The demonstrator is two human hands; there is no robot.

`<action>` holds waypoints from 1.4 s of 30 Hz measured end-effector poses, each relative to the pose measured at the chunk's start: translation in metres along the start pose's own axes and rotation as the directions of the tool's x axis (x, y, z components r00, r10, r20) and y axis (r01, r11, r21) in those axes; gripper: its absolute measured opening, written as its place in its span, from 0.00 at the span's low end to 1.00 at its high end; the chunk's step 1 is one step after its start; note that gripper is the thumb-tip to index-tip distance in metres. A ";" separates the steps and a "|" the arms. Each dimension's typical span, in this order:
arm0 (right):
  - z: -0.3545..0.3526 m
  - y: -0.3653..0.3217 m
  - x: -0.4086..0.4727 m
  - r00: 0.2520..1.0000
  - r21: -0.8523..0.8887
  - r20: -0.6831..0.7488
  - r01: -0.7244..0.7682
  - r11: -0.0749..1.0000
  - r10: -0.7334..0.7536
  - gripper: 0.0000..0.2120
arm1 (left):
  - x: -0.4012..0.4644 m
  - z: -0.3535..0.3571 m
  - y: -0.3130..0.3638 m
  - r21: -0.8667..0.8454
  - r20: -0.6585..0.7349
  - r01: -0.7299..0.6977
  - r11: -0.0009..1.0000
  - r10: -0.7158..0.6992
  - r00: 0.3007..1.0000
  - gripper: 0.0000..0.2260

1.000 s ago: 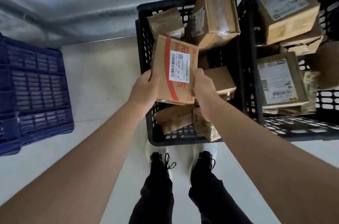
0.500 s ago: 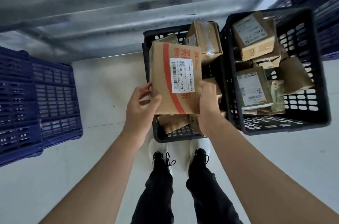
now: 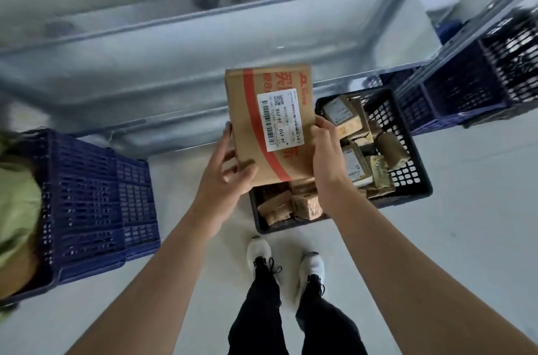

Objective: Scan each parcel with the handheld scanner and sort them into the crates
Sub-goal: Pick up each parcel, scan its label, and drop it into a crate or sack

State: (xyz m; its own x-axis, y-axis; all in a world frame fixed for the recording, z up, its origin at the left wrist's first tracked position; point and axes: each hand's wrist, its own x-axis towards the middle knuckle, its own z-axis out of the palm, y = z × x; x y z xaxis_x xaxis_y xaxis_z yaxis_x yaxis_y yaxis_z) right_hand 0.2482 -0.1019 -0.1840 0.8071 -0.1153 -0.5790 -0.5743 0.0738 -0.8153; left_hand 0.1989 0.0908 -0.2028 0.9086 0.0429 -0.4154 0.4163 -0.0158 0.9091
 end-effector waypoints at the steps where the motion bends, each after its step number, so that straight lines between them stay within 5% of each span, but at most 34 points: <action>1: -0.001 -0.011 -0.011 1.000 0.006 0.009 0.016 1.000 -0.016 0.19 | -0.008 -0.001 0.016 0.002 0.005 -0.039 0.999 0.039 0.999 0.39; 11: -0.012 -0.142 -0.142 0.947 0.002 0.149 0.289 0.957 -0.286 0.18 | -0.110 -0.006 0.152 -0.045 -0.084 -0.350 0.936 0.346 0.935 0.37; 24: 0.037 -0.288 -0.255 0.790 0.039 0.242 0.572 0.819 -0.564 0.18 | -0.189 -0.074 0.304 -0.128 -0.176 -0.559 0.819 0.536 0.826 0.40; 35: 0.136 -0.376 -0.237 0.782 0.021 0.167 0.606 0.796 -0.600 0.17 | -0.126 -0.169 0.387 -0.136 -0.174 -0.618 0.774 0.595 0.784 0.38; 42: 0.163 -0.445 -0.194 0.768 -0.072 -0.005 0.639 0.766 -0.641 0.11 | -0.085 -0.206 0.425 -0.110 -0.142 -0.643 0.758 0.628 0.765 0.37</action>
State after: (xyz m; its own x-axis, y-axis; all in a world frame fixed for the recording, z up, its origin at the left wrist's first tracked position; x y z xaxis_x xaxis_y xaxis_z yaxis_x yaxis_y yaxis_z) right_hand 0.3691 0.0489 0.2900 0.9869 -0.1411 0.0778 0.0658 -0.0881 -0.9939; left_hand 0.2921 0.2864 0.2250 0.9520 0.1643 0.2582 -0.2724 0.0700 0.9596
